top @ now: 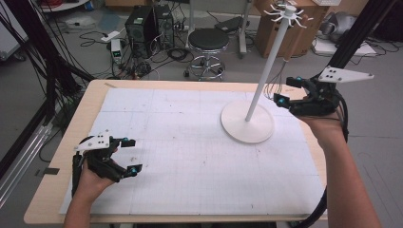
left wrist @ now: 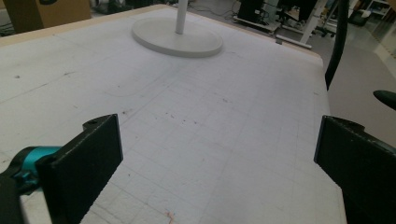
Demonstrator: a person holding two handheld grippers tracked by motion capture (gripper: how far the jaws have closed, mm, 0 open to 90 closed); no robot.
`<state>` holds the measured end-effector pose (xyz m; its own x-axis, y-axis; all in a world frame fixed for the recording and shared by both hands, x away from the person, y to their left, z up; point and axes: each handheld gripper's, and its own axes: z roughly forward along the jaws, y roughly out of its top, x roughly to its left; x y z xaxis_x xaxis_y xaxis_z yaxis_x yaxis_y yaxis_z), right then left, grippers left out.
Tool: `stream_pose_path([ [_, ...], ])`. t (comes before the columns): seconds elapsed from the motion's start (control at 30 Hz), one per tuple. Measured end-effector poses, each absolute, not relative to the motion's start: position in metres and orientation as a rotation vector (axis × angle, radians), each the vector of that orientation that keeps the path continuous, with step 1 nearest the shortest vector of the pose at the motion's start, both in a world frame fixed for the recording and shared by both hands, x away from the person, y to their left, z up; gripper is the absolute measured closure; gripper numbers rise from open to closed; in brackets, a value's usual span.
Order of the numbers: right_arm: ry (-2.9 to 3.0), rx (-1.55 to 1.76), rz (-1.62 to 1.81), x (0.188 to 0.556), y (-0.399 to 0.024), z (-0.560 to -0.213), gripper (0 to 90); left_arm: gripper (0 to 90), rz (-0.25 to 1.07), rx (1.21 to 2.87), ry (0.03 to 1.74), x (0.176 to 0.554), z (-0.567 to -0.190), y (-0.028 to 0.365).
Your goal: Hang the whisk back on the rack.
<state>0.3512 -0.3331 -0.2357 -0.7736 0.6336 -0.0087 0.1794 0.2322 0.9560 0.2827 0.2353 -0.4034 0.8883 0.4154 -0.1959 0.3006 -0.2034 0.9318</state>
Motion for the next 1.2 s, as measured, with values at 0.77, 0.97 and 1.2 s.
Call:
stream_pose_path([
  [0.77, 2.319, 0.694, 1.576, 0.342, -0.296, -0.322, 0.3, 1.7, 0.111, 1.815, 0.539, 0.283, -0.406, 0.234],
  [0.97, 2.349, 0.72, 1.552, 0.335, -0.295, -0.349, 0.3, 1.7, 0.111, 1.817, 0.542, 0.284, -0.407, 0.235],
  [1.2, 2.41, 0.749, 1.457, 0.329, -0.292, -0.366, 0.3, 1.6, 0.108, 1.824, 0.541, 0.284, -0.409, 0.233],
])
